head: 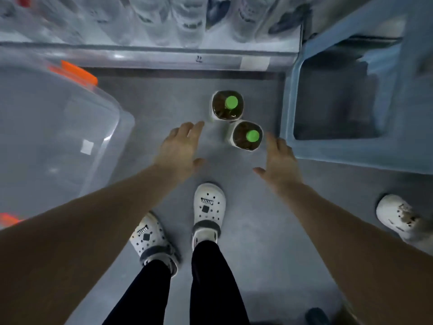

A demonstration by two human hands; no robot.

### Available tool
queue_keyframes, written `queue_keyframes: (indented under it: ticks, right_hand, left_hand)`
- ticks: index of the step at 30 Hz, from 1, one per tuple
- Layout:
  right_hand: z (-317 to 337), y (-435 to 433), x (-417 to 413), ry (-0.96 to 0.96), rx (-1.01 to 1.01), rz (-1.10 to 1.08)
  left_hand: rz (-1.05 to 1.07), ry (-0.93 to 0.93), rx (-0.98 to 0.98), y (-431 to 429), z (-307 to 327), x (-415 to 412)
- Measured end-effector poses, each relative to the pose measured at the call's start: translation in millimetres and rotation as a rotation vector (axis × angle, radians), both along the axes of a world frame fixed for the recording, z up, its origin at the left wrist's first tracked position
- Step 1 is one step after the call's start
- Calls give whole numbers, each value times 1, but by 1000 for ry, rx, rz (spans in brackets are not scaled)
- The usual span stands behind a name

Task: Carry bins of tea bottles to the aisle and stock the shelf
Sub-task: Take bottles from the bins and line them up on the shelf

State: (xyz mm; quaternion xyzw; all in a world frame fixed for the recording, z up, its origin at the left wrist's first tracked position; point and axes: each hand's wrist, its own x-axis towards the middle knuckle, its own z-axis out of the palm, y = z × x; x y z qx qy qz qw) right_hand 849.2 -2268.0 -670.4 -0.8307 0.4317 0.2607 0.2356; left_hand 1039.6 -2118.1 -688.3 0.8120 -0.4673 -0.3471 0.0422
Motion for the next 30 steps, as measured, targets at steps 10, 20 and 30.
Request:
queue_keyframes:
  ticks: [10,20,30]
  right_hand:
    - [-108,-26,4,-256,102,-144]
    - [-111,-13,9,-357,74,-375]
    - [-7,41,-3,-319,204,-984]
  left_hand:
    - [176,164,-168,-77,-102,16]
    - [269,155,-168,-93,-96,27]
    - [720,316,-17,34,21,41]
